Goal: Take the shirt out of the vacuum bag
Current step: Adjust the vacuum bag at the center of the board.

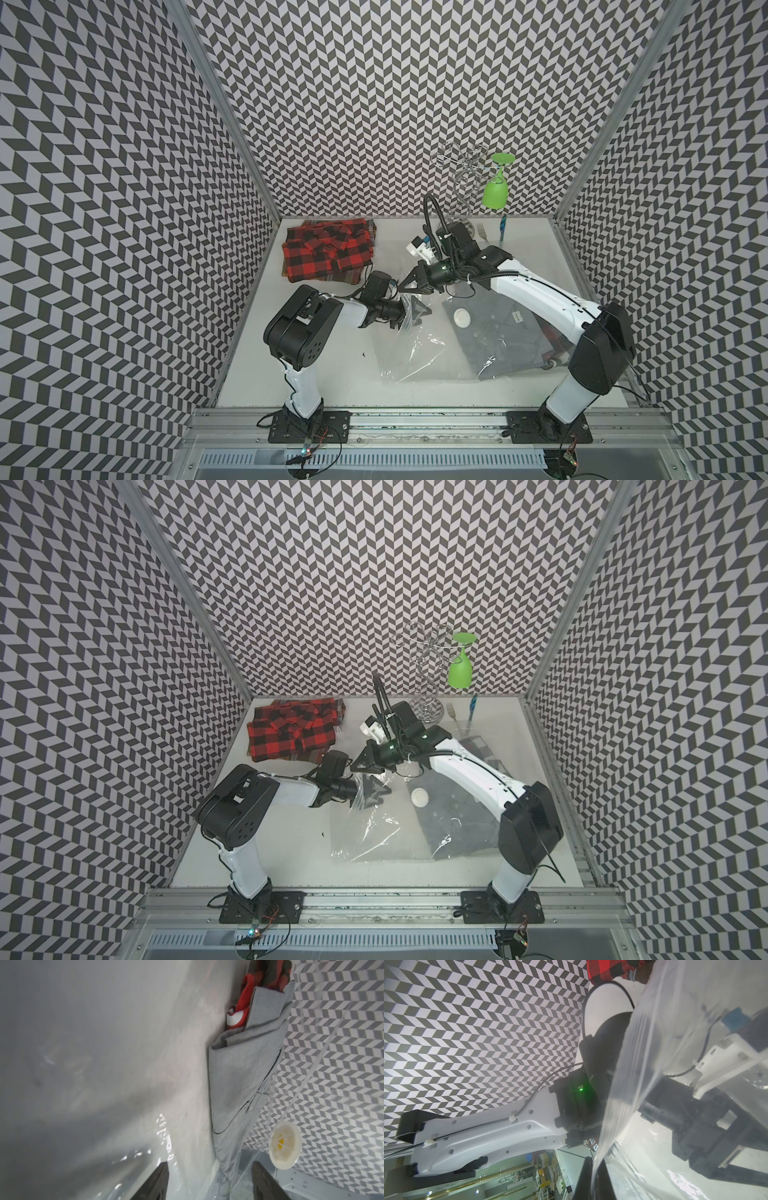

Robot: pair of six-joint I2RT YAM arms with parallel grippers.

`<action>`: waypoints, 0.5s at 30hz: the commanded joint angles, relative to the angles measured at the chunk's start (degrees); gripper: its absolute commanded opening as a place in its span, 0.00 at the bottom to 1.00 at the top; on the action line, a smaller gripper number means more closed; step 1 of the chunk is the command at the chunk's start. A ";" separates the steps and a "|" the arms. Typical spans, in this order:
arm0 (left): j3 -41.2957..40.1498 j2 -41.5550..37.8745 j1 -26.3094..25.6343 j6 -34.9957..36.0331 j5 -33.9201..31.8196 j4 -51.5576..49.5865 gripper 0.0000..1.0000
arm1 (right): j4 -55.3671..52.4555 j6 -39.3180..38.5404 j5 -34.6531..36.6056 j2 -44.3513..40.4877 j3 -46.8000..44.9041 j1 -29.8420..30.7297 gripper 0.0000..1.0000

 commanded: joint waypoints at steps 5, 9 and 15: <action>5.86 4.04 -1.67 3.68 3.01 0.79 0.90 | 2.04 -0.47 -0.26 -2.32 -0.35 0.30 0.19; 7.90 7.04 -2.14 5.57 3.18 -2.25 0.93 | 1.44 -0.95 1.11 -3.73 0.46 -0.15 0.47; 8.98 8.89 -2.14 7.00 3.19 -4.32 0.96 | -1.44 -3.47 2.03 -8.28 1.06 -6.95 0.72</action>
